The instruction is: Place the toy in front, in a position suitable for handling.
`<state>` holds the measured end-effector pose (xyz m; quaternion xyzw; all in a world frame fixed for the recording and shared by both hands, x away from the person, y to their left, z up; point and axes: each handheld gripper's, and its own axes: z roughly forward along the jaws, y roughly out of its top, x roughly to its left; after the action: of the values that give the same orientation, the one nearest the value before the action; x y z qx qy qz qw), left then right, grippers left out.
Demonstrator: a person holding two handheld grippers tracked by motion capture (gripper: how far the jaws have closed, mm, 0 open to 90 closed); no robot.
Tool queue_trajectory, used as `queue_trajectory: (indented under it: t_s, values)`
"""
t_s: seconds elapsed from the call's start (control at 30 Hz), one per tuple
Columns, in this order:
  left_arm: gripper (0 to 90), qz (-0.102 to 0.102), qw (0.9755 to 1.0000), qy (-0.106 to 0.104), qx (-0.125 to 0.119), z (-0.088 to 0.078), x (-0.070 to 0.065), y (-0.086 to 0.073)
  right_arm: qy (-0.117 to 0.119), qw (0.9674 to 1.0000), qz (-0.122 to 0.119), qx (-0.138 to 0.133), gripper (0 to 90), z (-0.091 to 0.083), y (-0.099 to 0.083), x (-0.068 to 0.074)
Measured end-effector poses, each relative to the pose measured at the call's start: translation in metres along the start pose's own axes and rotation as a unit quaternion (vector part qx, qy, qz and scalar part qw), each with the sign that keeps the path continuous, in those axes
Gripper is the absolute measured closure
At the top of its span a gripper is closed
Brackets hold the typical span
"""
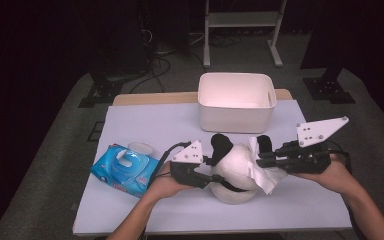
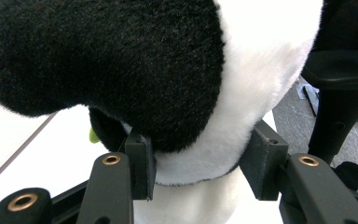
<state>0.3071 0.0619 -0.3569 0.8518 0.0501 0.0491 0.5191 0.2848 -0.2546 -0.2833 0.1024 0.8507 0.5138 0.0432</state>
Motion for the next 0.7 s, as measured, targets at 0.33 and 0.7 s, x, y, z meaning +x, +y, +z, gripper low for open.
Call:
queue_trajectory:
  t_s: [0.33,0.7]
  values:
    - [51.7,0.011,0.9999,0.000,0.006,0.001,-0.003,0.003,0.009,0.9989,-0.045,0.003,82.1,0.021,0.032,0.006]
    - [51.7,0.008,1.0000,0.002,0.002,0.001,-0.003,0.001,-0.015,0.9988,-0.042,0.023,82.2,0.010,0.014,0.009]
